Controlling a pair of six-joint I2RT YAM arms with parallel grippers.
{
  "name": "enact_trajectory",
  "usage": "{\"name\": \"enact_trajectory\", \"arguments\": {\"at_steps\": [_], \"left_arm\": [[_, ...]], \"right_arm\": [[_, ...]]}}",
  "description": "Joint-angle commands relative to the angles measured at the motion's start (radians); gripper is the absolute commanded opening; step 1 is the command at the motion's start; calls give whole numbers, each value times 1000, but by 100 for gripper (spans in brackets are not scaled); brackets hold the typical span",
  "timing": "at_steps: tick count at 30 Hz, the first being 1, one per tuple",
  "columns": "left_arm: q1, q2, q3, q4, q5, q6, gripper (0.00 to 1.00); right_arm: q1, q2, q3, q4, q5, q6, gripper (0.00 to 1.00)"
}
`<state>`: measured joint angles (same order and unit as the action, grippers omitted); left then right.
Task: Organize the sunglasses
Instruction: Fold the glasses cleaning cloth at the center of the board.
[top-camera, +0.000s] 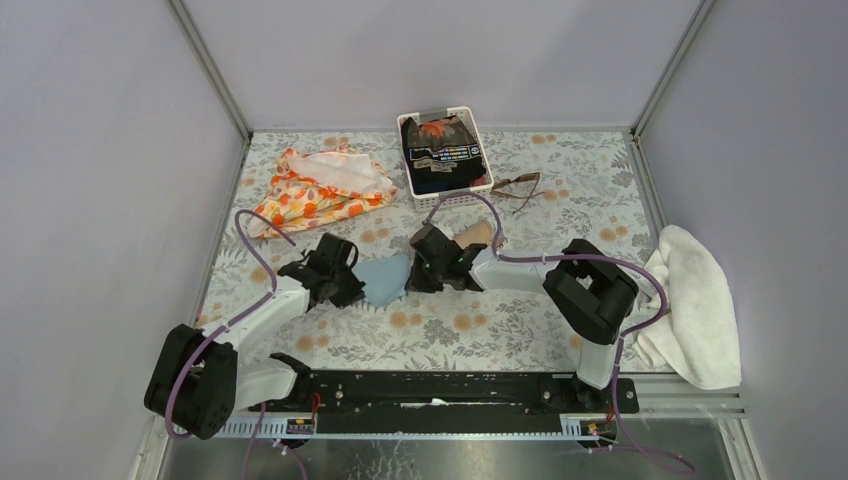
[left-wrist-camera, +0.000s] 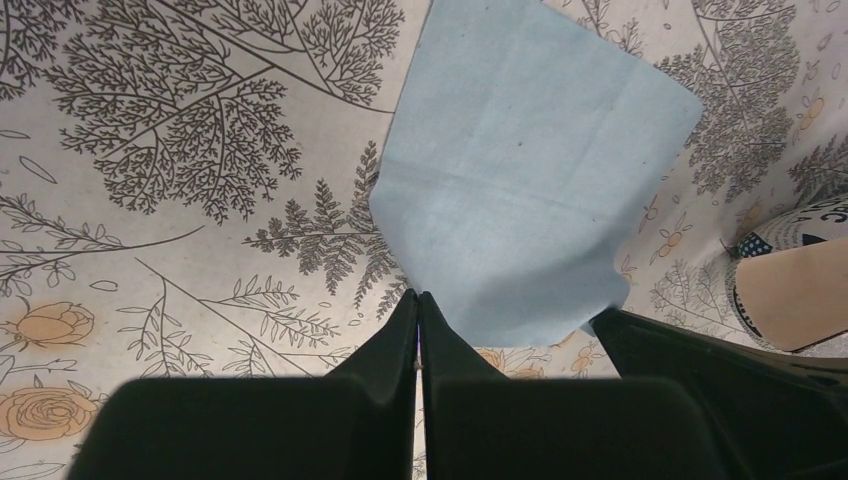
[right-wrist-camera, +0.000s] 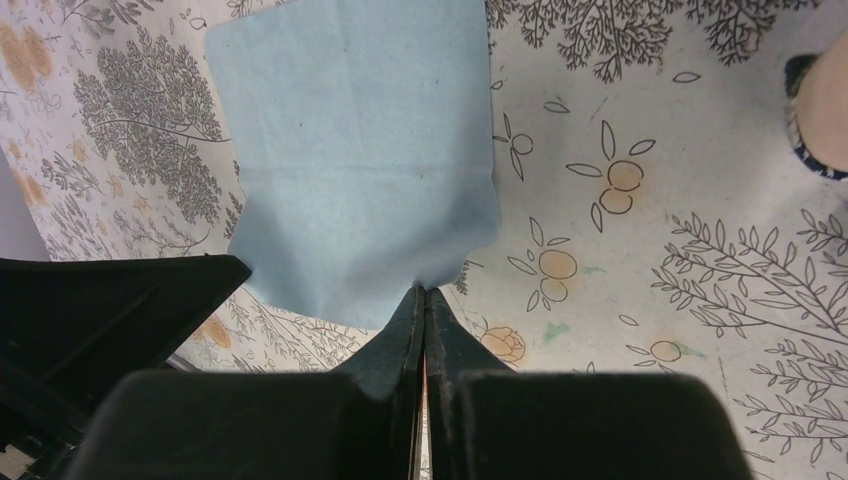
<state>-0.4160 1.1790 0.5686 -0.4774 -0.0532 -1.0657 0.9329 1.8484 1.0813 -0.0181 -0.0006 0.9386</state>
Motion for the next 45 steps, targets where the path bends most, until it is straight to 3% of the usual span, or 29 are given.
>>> {"name": "enact_trajectory", "arguments": {"at_steps": [1,45], "left_arm": [[19,10,39,-18,-30,25,0],[152,225,155,76,39,119,0]], "right_arm": [[-21,21,62,-26,20,-28,1],[-114,153,216,-50,-46,-52,0]]}}
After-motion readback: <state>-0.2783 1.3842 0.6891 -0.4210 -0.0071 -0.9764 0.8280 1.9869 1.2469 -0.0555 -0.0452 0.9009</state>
